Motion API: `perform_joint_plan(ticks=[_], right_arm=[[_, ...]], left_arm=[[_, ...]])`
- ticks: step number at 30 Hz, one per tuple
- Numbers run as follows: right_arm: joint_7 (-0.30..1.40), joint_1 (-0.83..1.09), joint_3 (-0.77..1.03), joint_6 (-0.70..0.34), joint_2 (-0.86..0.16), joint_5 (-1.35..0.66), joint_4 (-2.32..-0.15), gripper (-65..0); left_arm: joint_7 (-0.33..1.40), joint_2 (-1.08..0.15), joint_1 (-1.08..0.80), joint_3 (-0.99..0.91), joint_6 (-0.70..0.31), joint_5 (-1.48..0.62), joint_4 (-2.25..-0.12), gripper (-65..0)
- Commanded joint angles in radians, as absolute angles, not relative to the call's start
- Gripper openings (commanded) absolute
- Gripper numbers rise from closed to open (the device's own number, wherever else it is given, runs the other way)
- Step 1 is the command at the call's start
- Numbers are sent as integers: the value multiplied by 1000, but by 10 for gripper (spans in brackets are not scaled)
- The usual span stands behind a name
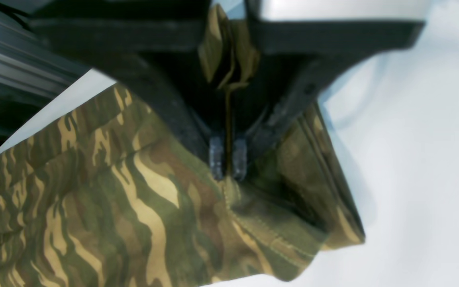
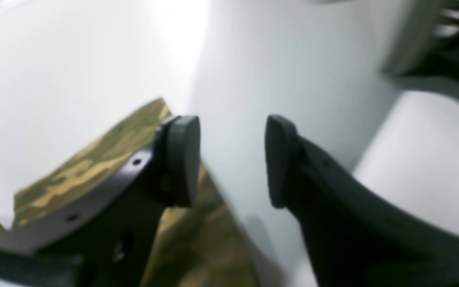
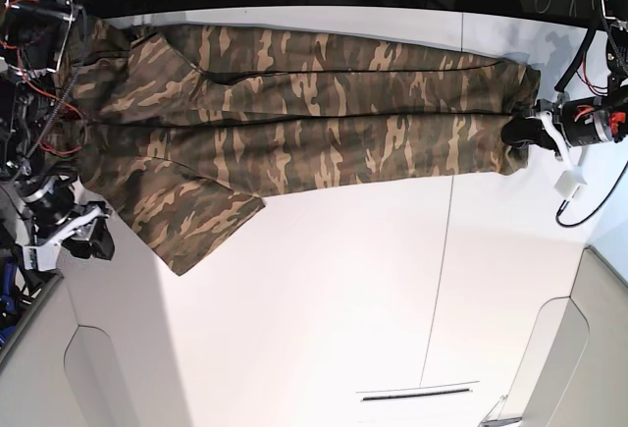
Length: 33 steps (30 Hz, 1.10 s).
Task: Fold the T-shirt properly
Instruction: 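Regrasp the folded strip ends with both grippers and flatten the strip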
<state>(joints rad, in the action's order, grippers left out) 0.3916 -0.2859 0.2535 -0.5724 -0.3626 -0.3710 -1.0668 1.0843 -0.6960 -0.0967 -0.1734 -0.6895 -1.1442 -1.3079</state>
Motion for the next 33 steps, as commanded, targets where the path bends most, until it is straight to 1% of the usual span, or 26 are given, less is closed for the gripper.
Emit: perform_joint_plan(ticks=[1, 5, 8, 13, 21, 22, 23, 24, 25, 27, 30, 33], right_arm=[[359, -328, 229, -572, -379, -381, -1044, -382], [360, -375, 134, -572, -363, -371, -931, -382], [360, -369, 98, -572, -341, -339, -916, -382], [366, -359, 88, -574, -304, -337, -916, -382], [370, -357, 88, -583, -273, -340, -916, -387], [370, -357, 88, -584, -269, -340, -916, -397], [370, -357, 88, -584, -268, -340, -916, -423], [370, -357, 88, -584, -268, -340, -918, -464], [370, -357, 89, -584, -269, -340, -920, -519], [370, -357, 92, -584, -269, -340, -928, -650], [371, -357, 93, -583, -269, -355, -959, -650], [435, -357, 103, -583, -269, -388, -1028, -650]], left_arm=[[1070, -717, -86, -184, -698, -1163, -1322, -650], [1066, -717, -86, -184, -698, -1163, -1322, -650], [1062, -717, -86, -184, -698, -1163, -1322, -650], [1053, -717, -86, -184, -698, -1163, -1322, -650], [1055, -717, -86, -184, -698, -1163, -1322, -650], [1054, -717, -86, -184, -698, -1163, -1322, -650], [1054, -717, -86, -184, -698, -1163, -1322, -650], [1054, -717, -86, -184, -698, -1163, -1322, -650], [1051, -717, -86, -184, -698, -1163, -1322, -650], [1047, -717, -84, -184, -698, -1163, -1322, -650], [1047, -718, -83, -184, -698, -1163, -1323, -650], [1047, -718, -80, -184, -698, -1163, -1323, -650]])
